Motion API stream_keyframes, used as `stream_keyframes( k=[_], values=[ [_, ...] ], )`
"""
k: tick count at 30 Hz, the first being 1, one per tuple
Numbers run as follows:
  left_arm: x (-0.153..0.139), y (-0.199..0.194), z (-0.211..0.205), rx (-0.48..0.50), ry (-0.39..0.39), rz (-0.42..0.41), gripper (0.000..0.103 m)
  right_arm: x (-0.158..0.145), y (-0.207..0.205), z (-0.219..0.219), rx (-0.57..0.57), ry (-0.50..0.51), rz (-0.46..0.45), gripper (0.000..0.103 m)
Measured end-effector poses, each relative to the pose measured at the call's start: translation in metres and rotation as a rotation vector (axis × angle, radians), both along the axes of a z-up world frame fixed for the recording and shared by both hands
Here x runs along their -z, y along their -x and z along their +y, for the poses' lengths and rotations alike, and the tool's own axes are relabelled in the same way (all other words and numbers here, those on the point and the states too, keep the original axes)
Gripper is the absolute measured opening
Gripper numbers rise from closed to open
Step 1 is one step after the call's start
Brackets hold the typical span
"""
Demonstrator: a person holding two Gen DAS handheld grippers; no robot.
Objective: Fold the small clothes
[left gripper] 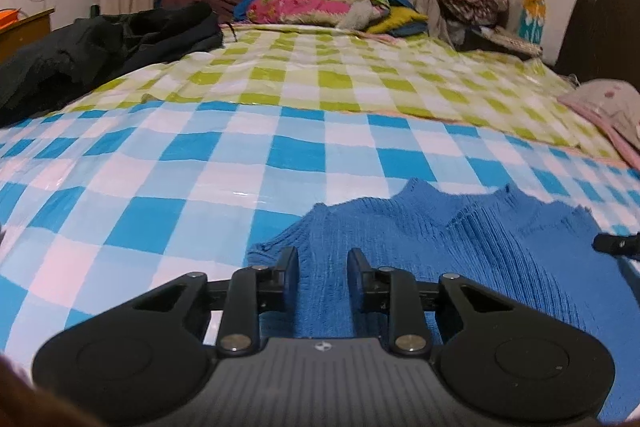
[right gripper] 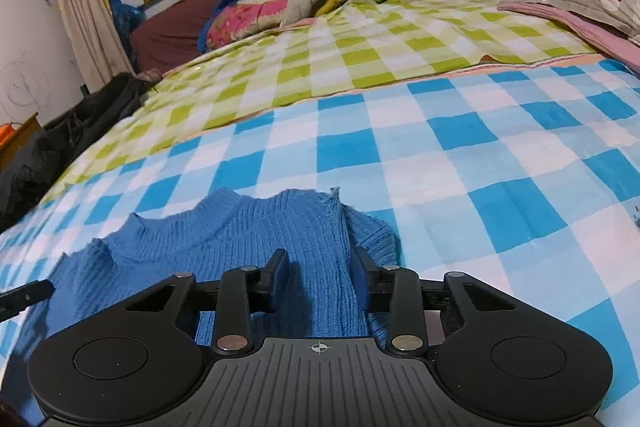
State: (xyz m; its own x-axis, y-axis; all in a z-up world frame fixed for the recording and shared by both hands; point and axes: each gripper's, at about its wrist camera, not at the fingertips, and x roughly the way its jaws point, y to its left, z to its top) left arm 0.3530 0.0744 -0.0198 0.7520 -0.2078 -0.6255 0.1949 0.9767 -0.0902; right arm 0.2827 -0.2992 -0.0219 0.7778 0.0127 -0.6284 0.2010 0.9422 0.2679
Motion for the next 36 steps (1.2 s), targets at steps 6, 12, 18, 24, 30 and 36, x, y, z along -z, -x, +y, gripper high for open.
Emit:
stream_keyframes(
  k=[6,12,18,24,30,36],
  values=[
    [0.005,-0.014,-0.006,-0.002,-0.006,0.048,0.033,0.000,0.001,-0.006,-0.002,-0.030,-0.002,0.033],
    [-0.005,-0.001,-0.005,0.003,0.004,-0.011,0.013,-0.003,0.002,-0.009,-0.019,-0.031,-0.008,0.021],
    [-0.037,0.023,0.014,-0.020,0.085,-0.119,0.012,-0.018,0.009,-0.003,-0.012,-0.005,-0.073,0.008],
    [-0.029,0.013,0.029,-0.095,0.084,-0.123,0.012,-0.034,0.013,0.000,-0.002,0.005,-0.154,0.008],
    [0.012,0.006,0.025,-0.124,0.009,-0.046,0.012,0.000,-0.007,-0.004,0.048,0.060,-0.025,0.008],
    [0.006,0.014,0.024,-0.121,-0.052,-0.063,0.016,0.003,-0.007,-0.004,0.044,0.067,-0.012,0.012]
  ],
)
